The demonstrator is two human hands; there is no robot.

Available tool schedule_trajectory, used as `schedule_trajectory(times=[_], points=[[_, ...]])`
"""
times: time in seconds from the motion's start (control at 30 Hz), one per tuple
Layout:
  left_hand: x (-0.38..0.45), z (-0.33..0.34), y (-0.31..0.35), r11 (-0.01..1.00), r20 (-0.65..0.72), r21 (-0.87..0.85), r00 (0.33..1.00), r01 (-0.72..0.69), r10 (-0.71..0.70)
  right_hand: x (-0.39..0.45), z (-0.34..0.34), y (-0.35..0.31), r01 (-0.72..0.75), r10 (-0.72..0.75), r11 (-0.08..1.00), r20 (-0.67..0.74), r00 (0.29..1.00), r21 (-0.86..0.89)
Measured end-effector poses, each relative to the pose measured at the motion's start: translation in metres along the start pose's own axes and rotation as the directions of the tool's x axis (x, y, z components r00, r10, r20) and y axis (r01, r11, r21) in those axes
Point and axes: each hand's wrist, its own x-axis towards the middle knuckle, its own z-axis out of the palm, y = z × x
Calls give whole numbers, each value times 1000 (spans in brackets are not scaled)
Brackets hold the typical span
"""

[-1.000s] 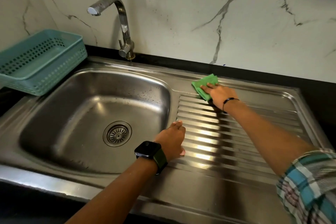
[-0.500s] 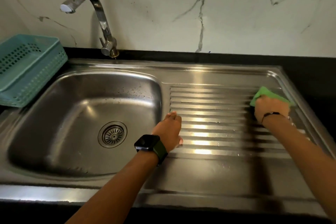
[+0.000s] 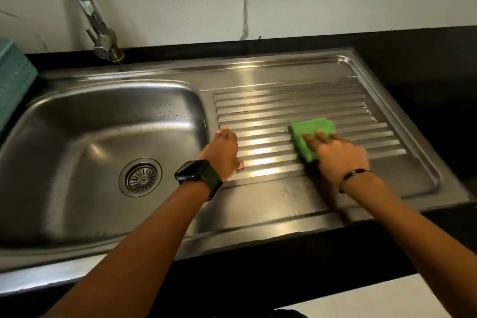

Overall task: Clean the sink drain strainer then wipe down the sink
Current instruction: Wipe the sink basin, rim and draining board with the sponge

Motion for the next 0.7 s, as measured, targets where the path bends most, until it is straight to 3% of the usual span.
schedule_trajectory(times=[0.13,0.27,0.47,0.6,0.7], points=[[-2,-1,-1,1000,-6,-13,1000,1,-1,-24,7,43,-334,334,942,89,938,-17],[-7,-9,1,998,24,-64,1000,17,-15,-45,10,3,-373,377,926,102,921,-56],[-16,-25,-9,988,102,-154,994,-24,40,-61,-11,-117,-191,204,974,106,973,-123],[-30,-33,-23,957,34,-291,999,-14,25,-75,-26,-185,2,4,999,137,991,-50],[-49,-36,-32,922,-13,-387,1000,-4,0,-87,-38,-212,230,-230,973,24,973,4]])
